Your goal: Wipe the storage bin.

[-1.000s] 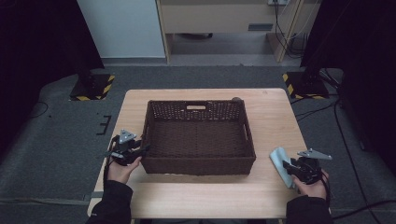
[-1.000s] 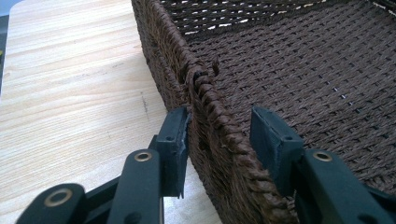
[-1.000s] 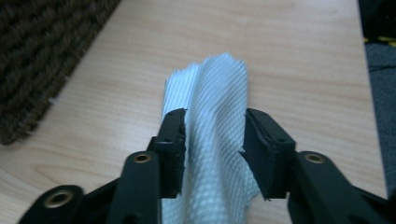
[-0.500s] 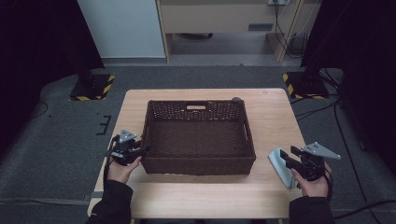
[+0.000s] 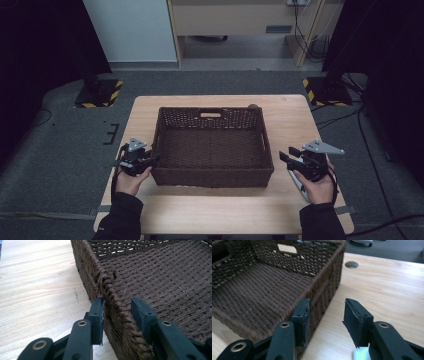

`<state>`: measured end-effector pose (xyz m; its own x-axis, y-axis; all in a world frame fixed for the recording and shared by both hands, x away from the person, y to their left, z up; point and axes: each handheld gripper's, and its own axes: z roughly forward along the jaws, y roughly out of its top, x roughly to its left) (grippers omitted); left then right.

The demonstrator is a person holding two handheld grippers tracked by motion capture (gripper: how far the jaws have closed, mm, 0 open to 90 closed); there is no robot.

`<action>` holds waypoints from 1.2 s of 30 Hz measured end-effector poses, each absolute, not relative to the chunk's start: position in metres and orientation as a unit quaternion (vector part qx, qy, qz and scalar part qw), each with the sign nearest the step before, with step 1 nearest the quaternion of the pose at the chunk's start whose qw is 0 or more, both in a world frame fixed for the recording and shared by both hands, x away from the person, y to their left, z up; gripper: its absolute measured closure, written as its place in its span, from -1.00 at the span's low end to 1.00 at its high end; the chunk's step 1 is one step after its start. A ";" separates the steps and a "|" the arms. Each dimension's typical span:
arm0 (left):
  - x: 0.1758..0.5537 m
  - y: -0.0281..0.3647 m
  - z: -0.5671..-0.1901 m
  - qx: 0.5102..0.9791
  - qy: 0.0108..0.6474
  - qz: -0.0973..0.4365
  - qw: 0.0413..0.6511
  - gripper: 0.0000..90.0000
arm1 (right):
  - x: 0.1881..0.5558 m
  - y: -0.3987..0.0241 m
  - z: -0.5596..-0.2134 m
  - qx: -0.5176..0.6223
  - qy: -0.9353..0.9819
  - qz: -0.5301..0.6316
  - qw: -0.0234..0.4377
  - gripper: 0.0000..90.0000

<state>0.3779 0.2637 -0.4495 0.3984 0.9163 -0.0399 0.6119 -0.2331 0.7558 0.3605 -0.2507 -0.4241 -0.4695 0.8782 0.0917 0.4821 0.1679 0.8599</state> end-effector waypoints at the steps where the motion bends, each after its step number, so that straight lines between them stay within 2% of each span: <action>1: 0.378 0.264 -0.449 0.756 0.505 0.213 0.357 0.39 | 0.362 -0.248 -0.422 0.464 0.730 0.449 0.224 0.25; 8: 0.378 0.264 -0.449 0.756 0.501 0.218 0.360 0.36 | 0.388 -0.223 -0.422 0.444 0.741 0.460 0.205 0.22; 11: 0.378 0.266 -0.447 0.754 0.501 0.222 0.362 0.22 | 0.399 -0.214 -0.432 0.443 0.758 0.435 0.201 0.26; 15: 0.373 0.269 -0.442 0.755 0.497 0.221 0.367 0.15 | 0.401 -0.212 -0.441 0.447 0.767 0.421 0.187 0.36; 19: 0.365 0.266 -0.439 0.756 0.491 0.222 0.371 0.21 | 0.396 -0.210 -0.441 0.450 0.763 0.423 0.193 0.40; 22: 0.360 0.267 -0.439 0.755 0.493 0.224 0.370 0.29 | 0.391 -0.211 -0.441 0.457 0.763 0.420 0.180 0.38; 26: 0.361 0.269 -0.438 0.751 0.501 0.216 0.372 0.51 | 0.381 -0.210 -0.436 0.458 0.771 0.413 0.157 0.33; 31: 0.367 0.267 -0.439 0.750 0.505 0.224 0.363 0.61 | 0.385 -0.210 -0.430 0.456 0.756 0.427 0.197 0.19; 33: 0.371 0.267 -0.440 0.747 0.508 0.229 0.362 0.65 | 0.391 -0.209 -0.434 0.456 0.753 0.422 0.217 0.19; 36: 0.374 0.270 -0.440 0.743 0.510 0.224 0.370 0.61 | 0.393 -0.207 -0.437 0.460 0.751 0.422 0.216 0.22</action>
<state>0.3737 0.2702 -0.4401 0.3794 0.9242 -0.0436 0.5918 -0.2062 0.7792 0.3931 -0.2070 -0.4372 -0.4829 0.8734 0.0630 0.5085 0.2211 0.8322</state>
